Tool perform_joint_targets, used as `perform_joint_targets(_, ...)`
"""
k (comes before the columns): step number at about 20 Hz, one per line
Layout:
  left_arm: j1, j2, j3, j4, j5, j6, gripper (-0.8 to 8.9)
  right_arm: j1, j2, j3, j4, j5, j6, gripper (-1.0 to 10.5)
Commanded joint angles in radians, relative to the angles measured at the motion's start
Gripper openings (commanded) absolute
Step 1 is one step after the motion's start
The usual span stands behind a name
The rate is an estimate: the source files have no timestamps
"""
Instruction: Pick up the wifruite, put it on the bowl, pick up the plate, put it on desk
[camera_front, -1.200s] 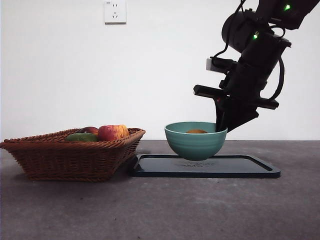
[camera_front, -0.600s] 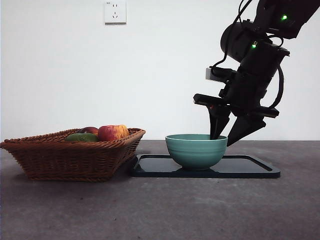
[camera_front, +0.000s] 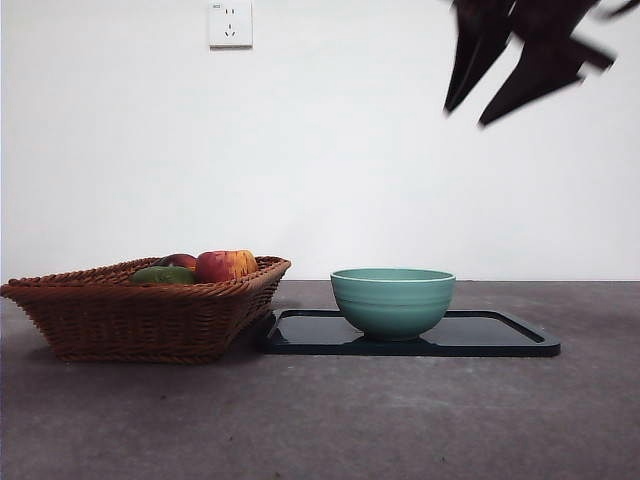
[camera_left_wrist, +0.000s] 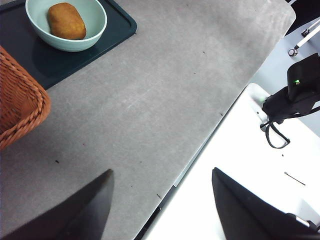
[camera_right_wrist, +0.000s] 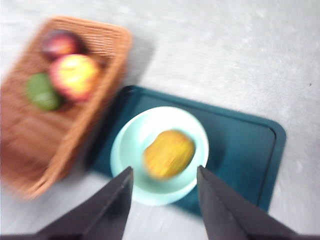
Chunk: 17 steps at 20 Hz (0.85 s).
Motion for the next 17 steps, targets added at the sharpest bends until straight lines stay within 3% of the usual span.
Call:
perform_joint_targets(1, -0.004, 0.006, 0.021, 0.017, 0.003, 0.005, 3.12, 0.005, -0.082, 0.019, -0.088, -0.051, -0.049, 2.0)
perform_joint_targets(9, -0.004, 0.006, 0.021, 0.017, 0.003, 0.005, 3.12, 0.005, -0.367, -0.027, -0.349, -0.072, -0.142, 2.0)
perform_joint_targets(13, -0.004, 0.006, 0.021, 0.017, 0.003, 0.005, 3.12, 0.005, -0.477, -0.073, -0.425, -0.164, -0.151, 2.0)
perform_joint_targets(17, -0.004, 0.006, 0.021, 0.017, 0.003, 0.004, 3.12, 0.005, -0.552, -0.129, -0.463, -0.166, -0.153, 2.0)
